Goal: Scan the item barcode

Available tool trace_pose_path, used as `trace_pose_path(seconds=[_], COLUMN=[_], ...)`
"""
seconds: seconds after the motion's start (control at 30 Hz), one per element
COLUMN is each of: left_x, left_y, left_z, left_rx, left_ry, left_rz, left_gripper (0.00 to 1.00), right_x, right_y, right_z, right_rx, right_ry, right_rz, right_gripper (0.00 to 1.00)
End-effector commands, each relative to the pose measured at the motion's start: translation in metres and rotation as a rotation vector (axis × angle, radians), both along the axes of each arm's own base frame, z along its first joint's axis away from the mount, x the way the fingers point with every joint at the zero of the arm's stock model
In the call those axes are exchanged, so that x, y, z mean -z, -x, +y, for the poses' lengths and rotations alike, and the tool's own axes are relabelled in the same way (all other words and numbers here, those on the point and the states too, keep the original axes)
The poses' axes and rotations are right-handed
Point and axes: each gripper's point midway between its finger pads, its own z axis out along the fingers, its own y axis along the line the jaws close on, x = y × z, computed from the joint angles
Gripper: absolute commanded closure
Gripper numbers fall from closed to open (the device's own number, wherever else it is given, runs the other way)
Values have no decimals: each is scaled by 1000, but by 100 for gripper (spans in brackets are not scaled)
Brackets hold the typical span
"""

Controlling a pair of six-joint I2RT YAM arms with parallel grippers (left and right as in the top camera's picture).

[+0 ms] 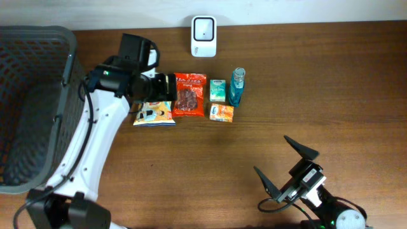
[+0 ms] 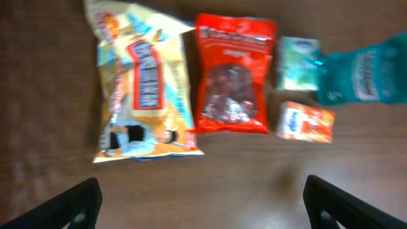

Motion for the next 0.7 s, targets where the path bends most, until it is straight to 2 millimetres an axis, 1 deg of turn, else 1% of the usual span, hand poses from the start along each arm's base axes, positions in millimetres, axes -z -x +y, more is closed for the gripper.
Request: trace_pose_path(seconds=[0.0,0.07,0.1,0.13,0.17,0.2,0.23,0.27,0.3,0.33,0.37,0.4,0.47,0.5,0.57,0.6,0.63,0.67], left_x=[12,15,20,25,30,32,32,32,32,32,32,32,32,32,32,32,32,32], left_y=[-14,-21,-23,-23,-23,-24,-24,-24,-24,-24,-24,-24,-24,-24,-24,-24,-24,-24], left_z=[25,39,44,45,46,46,46,46,46,46,45,46,46,46,46,46,46,46], left_rx=[-87,-146,-185,-207,-206,-206,-206,-206,-206,-206,-206,-206,-206,-206,-206,-206,-206,-206], left_ry=[-44,-67,-60,-54,-57,-59,-59,-59,-59,-59,-59,-59,-59,-59,-59,-59,-59,-59], left_rz=[-2,-9,5,21,32,37,38,38,38,38,38,38,38,38,38,38,38,38], left_gripper=[1,1,1,1,1,1,1,1,1,1,1,1,1,1,1,1,1,1], right_x=[-43,-47,-49,-50,-57,-65,-69,-73,-76,-75,-66,-53,-21,-12,-5,0,12,23], right_y=[-9,-22,-30,-35,-40,-43,-46,-49,-61,-82,-107,-127,-164,-176,-195,-203,-216,-224], right_z=[-19,-19,-17,-14,0,15,22,34,39,38,35,30,7,3,11,17,21,26], right_rx=[129,142,131,105,7,-120,-192,-316,-362,-349,-306,-212,125,250,348,380,461,500], right_ry=[-36,17,30,39,47,44,38,24,7,-71,-116,-118,-69,-7,48,76,77,83], right_rz=[100,291,419,501,624,692,718,761,761,842,914,966,1103,1165,1207,1207,1226,1231], right_gripper=[2,2,2,2,2,2,2,2,2,2,2,2,2,2,0,9,21,26])
